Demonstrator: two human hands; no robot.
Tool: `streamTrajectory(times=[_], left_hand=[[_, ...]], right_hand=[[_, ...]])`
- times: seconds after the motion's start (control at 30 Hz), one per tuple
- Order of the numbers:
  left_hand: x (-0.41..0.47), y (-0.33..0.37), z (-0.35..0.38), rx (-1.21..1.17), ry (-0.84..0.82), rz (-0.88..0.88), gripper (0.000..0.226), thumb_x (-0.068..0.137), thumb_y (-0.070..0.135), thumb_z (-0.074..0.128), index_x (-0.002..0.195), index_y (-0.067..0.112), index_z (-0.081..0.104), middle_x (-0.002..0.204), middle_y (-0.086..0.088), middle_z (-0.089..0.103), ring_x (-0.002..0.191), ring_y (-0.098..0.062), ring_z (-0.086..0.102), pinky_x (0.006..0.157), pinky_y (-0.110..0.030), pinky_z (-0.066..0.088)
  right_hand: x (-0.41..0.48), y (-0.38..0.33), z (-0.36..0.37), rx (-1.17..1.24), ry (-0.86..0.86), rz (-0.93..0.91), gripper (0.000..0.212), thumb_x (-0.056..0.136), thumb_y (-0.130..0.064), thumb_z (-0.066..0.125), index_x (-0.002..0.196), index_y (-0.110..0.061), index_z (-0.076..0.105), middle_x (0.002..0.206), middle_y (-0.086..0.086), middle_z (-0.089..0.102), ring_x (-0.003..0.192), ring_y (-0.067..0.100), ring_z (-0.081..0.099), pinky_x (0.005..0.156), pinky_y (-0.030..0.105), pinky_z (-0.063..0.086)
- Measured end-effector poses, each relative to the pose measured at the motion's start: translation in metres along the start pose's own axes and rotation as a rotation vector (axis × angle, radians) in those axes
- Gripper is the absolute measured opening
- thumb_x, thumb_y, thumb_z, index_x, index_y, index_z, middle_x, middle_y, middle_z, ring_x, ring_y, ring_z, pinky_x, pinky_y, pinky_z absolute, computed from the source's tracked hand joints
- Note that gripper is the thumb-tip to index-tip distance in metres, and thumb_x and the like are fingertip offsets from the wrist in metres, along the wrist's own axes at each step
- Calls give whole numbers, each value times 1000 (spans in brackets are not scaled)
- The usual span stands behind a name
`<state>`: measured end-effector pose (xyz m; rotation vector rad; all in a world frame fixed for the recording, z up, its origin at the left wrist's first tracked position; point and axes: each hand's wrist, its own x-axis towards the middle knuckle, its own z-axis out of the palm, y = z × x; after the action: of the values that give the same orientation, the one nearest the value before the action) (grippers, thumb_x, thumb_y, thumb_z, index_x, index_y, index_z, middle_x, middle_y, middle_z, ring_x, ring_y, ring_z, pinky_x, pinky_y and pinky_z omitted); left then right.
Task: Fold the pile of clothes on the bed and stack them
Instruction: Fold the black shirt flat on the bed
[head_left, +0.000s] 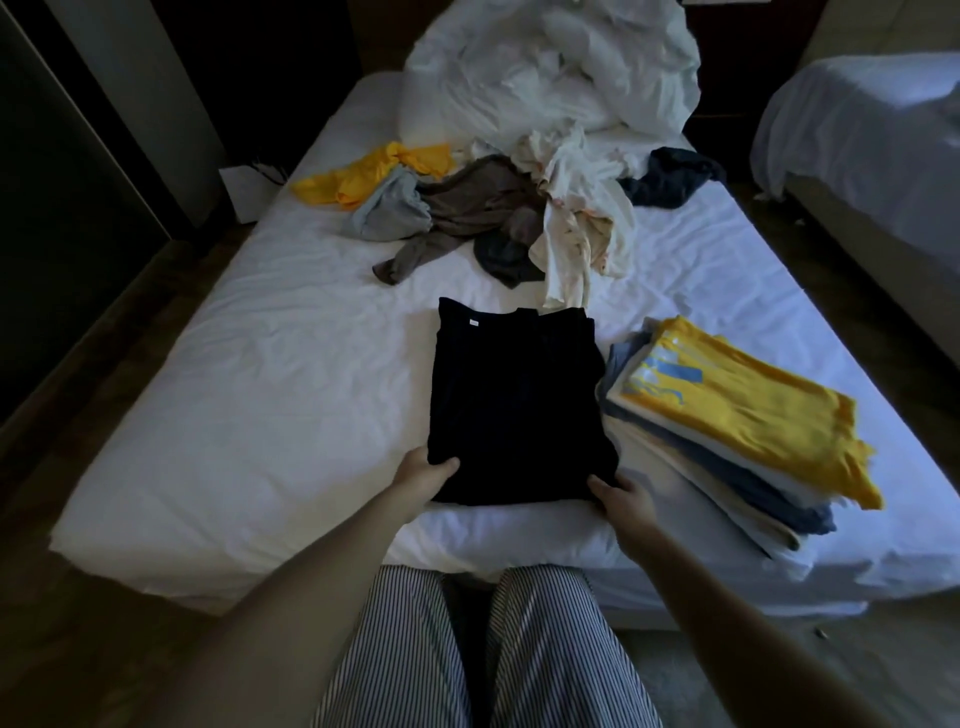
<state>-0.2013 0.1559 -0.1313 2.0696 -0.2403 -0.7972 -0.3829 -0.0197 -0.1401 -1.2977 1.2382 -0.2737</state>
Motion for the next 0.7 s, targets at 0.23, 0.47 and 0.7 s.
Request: streamTrajectory(times=[0.23, 0.47, 0.7], left_hand=[[-25, -25, -31, -149, -166, -109, 40, 94, 17, 58, 132, 10, 51, 128, -6, 58, 113, -21, 55, 93, -32, 47], [-30, -27, -29, 446, 237, 182, 51, 80, 27, 70, 121, 9, 45, 118, -10, 51, 107, -28, 54, 81, -35, 48], [-14, 20, -2, 321, -74, 44, 63, 86, 36, 63, 135, 8, 37, 130, -11, 44, 120, -30, 48, 94, -36, 45]], right_hand=[[-18, 10, -4, 25, -177, 197, 33, 92, -4, 54, 123, 8, 48, 98, 17, 57, 77, 24, 57, 65, 27, 53], [-28, 6, 10, -491, -91, -28, 28, 84, -2, 58, 103, -6, 38, 82, 8, 46, 70, 19, 50, 58, 25, 44], [-36, -9, 6, -1176, -51, -583, 65, 84, -33, 61, 140, -25, 30, 139, 8, 27, 131, 29, 27, 106, 38, 23]])
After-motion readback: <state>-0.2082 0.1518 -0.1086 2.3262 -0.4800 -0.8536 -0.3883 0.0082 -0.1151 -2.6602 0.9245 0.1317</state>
